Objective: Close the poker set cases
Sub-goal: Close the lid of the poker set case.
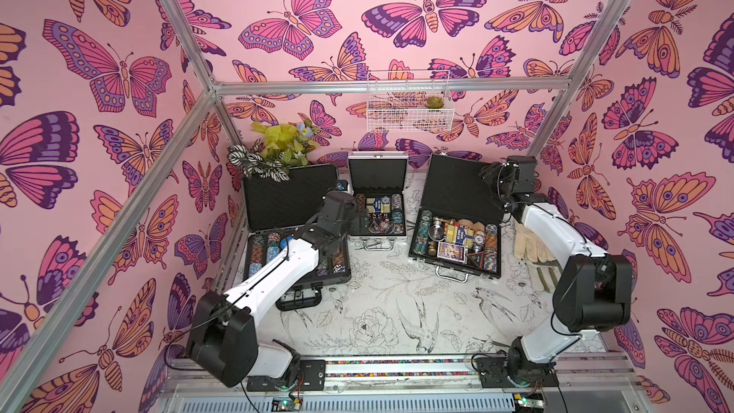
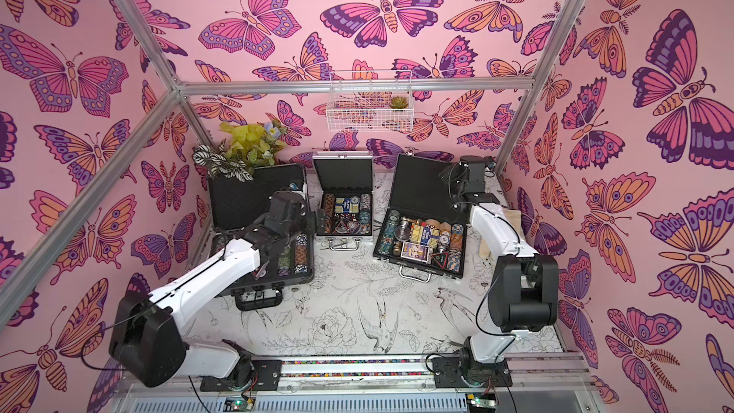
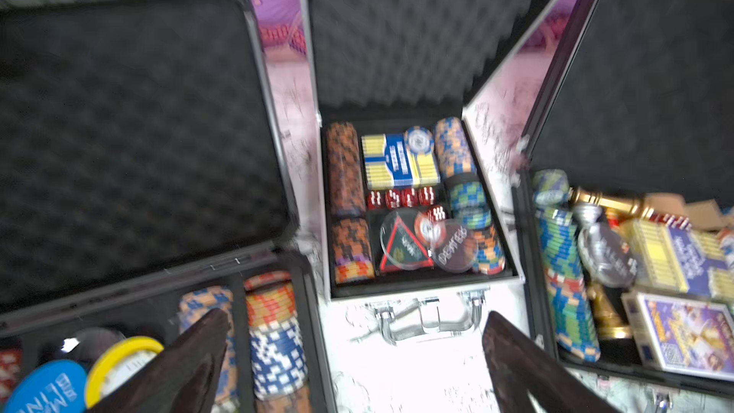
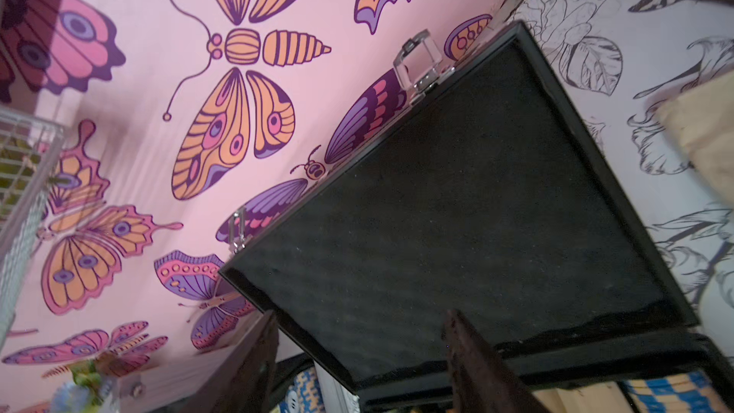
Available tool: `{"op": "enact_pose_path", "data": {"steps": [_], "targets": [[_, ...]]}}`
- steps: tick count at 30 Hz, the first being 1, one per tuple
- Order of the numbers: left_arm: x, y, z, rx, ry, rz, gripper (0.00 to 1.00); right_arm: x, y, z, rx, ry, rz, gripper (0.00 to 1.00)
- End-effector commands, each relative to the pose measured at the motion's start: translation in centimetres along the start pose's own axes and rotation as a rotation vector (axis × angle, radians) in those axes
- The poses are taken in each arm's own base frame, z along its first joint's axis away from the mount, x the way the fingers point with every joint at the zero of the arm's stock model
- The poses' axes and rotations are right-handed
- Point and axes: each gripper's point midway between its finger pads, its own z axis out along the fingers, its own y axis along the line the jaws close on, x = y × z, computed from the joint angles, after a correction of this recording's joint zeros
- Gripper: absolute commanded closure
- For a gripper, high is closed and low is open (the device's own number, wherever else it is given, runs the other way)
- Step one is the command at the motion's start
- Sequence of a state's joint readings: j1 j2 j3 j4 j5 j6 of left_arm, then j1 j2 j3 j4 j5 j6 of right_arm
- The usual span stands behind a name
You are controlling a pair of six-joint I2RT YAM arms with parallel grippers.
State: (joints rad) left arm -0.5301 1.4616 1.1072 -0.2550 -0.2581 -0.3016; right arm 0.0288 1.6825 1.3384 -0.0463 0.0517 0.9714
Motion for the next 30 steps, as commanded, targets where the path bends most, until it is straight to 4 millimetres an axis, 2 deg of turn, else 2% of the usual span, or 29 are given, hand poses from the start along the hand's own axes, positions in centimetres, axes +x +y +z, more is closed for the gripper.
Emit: {"op": "enact_pose_path", "data": {"steps": [1, 6, 15, 21, 30], "targets": [[2.4, -1.6, 0.9, -0.041, 0.095, 0.018, 0.0, -0.8, 1.8, 0.9, -0.023, -0.025, 0.123, 0.34], [4.0, -4.5, 2.1, -0.023, 0.139, 0.059, 0.0, -0.4, 3.2, 3.0, -0.033, -0.019, 0.175, 0.34], [4.6, -6.1, 2.5, 0.003, 0.166, 0.079, 0.0, 0.2, 4.2, 7.3, -0.04, -0.006, 0.242, 0.34], [4.7, -6.3, 2.4, -0.005, 0.169, 0.104, 0.0, -0.1, 5.0, 9.5, -0.035, 0.001, 0.257, 0.35], [3.5, -6.0, 2.0, -0.025, 0.147, 0.135, 0.0, 0.2, 4.5, 11.4, -0.028, 0.003, 0.311, 0.43]]}}
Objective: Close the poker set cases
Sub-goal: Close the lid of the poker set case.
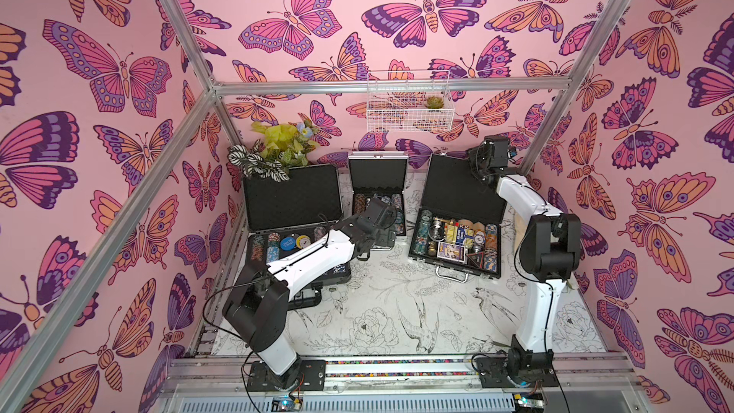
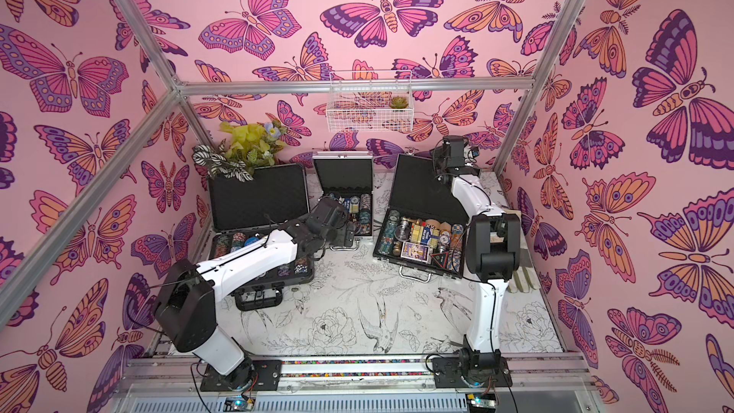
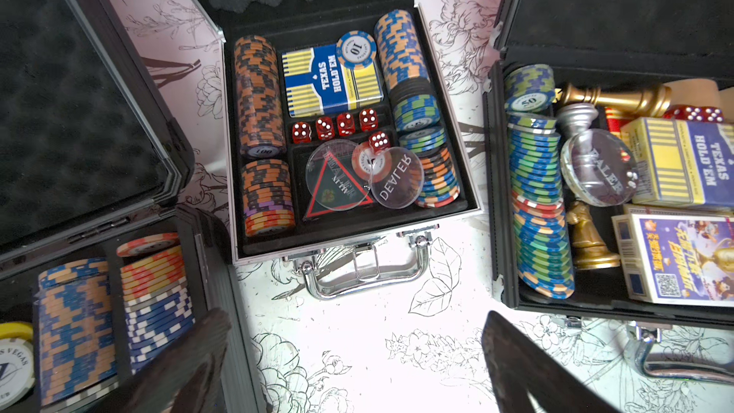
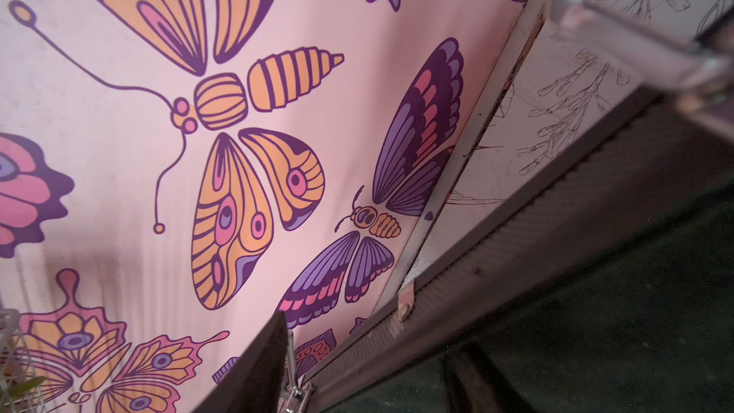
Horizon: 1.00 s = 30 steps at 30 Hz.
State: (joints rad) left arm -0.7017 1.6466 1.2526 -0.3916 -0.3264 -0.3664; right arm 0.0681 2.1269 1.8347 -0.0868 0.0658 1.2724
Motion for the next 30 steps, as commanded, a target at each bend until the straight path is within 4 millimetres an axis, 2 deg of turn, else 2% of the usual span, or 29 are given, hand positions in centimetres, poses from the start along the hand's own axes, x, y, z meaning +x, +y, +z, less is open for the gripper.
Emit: {"op": "enact_pose_path", "data": {"steps": [1, 6, 12, 21, 30], "targets": [[-0.2, 0.5, 0.0, -0.037, 0.003, 0.032, 0.0, -0.2, 0.4, 0.6, -0.013, -0.007, 0.031, 0.44], [-0.4, 0.5, 0.1, -0.042, 0.0, 0.033, 0.0, -0.1, 0.4, 0.5, -0.036, -0.006, 0.042, 0.53], [-0.5, 0.5, 0.1, -0.047, -0.001, 0.042, 0.0, -0.2, 0.6, 0.4, -0.062, -0.004, 0.045, 0.74], [-0.5, 0.8, -0.1, -0.054, -0.006, 0.041, 0.0, -0.2, 1.2, -0.7, -0.111, 0.001, 0.025, 0.96], [0.0, 0.8, 0.1, -0.051, 0.007, 0.017, 0.0, -0.2, 2.6, -3.7, -0.2, 0.002, 0.011, 1.0]]}}
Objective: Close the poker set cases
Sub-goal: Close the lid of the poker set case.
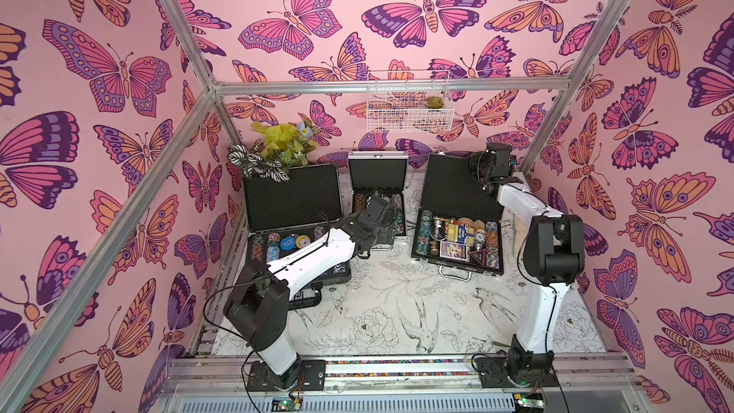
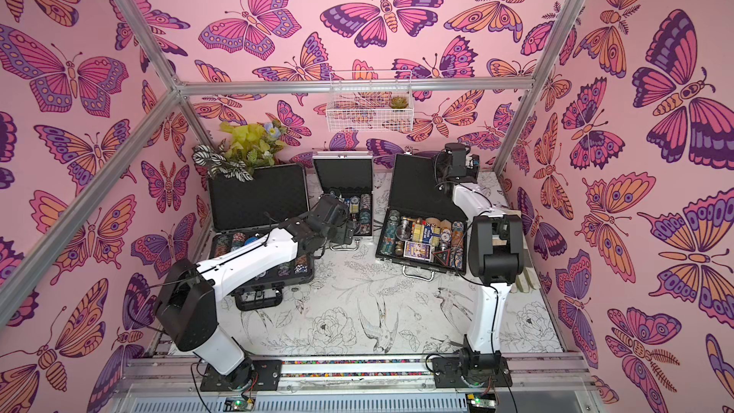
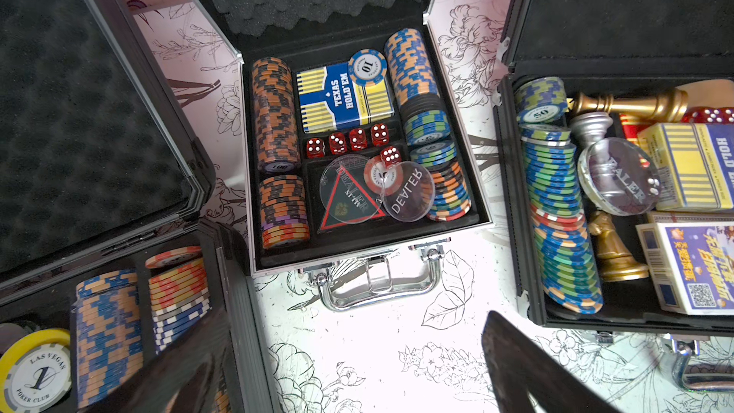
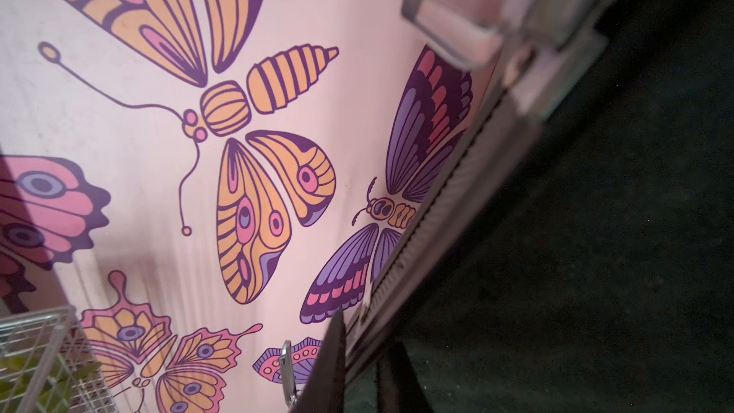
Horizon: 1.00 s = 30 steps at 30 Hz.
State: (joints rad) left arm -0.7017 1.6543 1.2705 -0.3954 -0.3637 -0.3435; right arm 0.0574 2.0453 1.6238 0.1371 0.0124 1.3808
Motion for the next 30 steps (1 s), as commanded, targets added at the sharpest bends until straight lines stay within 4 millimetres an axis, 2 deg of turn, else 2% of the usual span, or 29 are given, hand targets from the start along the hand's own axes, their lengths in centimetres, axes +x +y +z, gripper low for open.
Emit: {"op": "enact_pose_path", "data": {"steps": [1, 12, 20, 22, 25, 30], "targets": [[0.8, 0.3, 0.2, -0.016, 0.03, -0.009, 0.0, -0.1, 3.5, -2.7, -0.108, -0.006, -0.109, 1.0], [0.5, -0.2, 0.7, -0.006, 0.036, -0.07, 0.0, 1.1, 1.5, -8.6, -0.151, 0.002, -0.151, 0.97], [-0.2, -0.7, 0.9, 0.006, 0.029, -0.102, 0.0, 3.2, -1.7, -12.0, -0.143, 0.025, -0.15, 0.94], [-0.5, -0.8, 0.9, 0.008, 0.023, -0.1, 0.0, 3.4, -1.1, -13.3, -0.16, 0.018, -0.17, 0.94], [-1.1, -1.3, 1.1, 0.024, 0.019, -0.1, 0.0, 3.5, -1.1, -14.3, -0.163, 0.023, -0.184, 0.94], [-1.8, -3.4, 1.4, 0.116, 0.033, -0.126, 0.0, 4.7, -1.6, -16.3, -0.151, 0.037, -0.239, 0.93]]}}
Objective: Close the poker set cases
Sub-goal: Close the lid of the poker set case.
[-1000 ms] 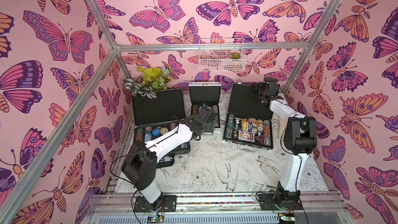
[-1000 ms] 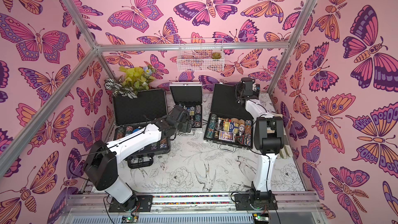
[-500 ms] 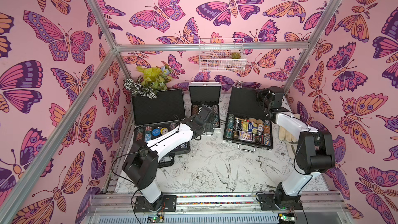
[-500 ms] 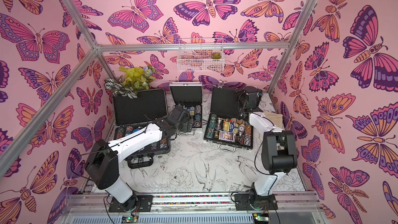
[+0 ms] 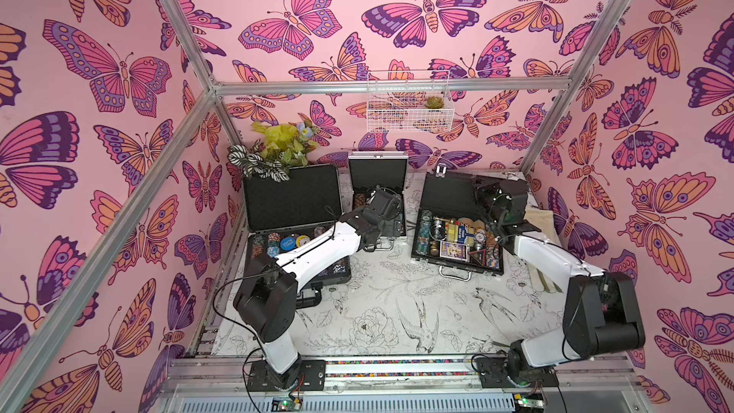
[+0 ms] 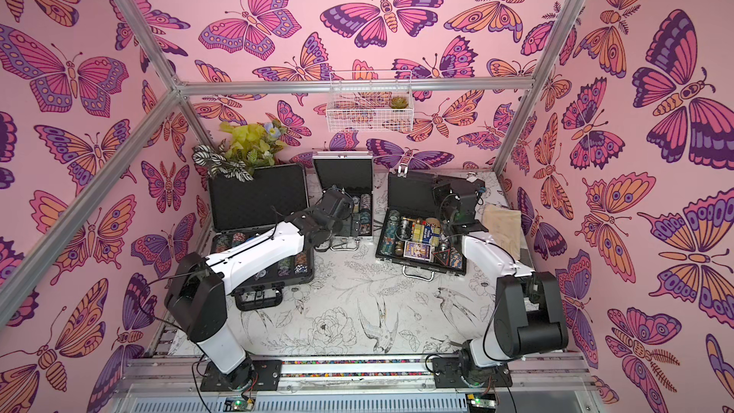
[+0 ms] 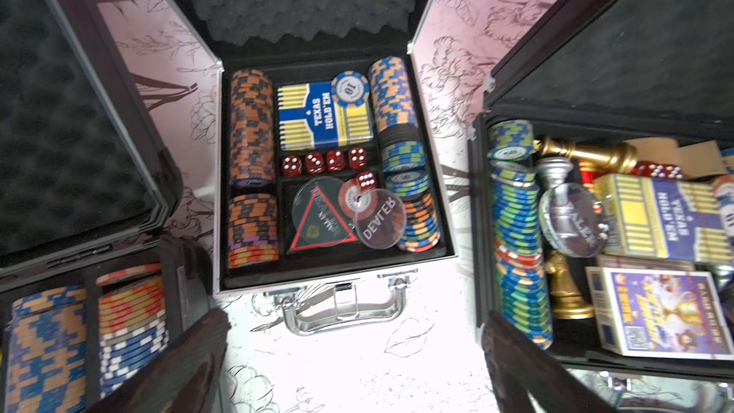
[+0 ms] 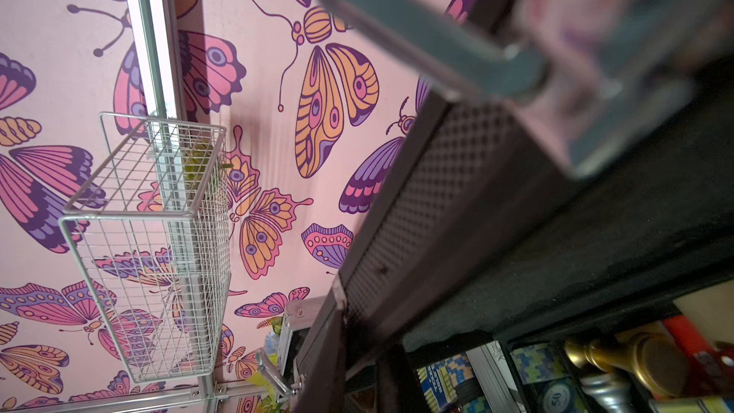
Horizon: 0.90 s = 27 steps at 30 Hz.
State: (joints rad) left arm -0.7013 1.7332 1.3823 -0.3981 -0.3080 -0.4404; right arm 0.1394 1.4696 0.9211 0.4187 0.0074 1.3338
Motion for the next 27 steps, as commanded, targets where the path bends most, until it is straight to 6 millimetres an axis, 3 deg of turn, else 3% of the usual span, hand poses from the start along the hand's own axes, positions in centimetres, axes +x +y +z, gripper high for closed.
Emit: {"op": "enact_pose_path", "data": {"steps": [1, 10, 14, 27], "targets": [[0.4, -1.6, 0.7, 0.074, 0.046, -0.035, 0.0, 0.9, 0.0, -1.9, 0.027, 0.006, -0.179, 0.93], [-0.5, -6.2, 2.1, 0.267, 0.104, -0.122, 0.0, 2.4, -3.1, -4.5, 0.077, 0.028, -0.207, 0.91], [0.2, -8.0, 3.2, 0.341, 0.162, -0.135, 0.03, 2.7, -4.1, -5.5, 0.092, 0.038, -0.218, 0.89], [1.7, -8.7, 5.2, 0.48, 0.237, -0.272, 0.05, 2.9, -7.4, -9.1, 0.157, 0.047, -0.263, 0.74]]}}
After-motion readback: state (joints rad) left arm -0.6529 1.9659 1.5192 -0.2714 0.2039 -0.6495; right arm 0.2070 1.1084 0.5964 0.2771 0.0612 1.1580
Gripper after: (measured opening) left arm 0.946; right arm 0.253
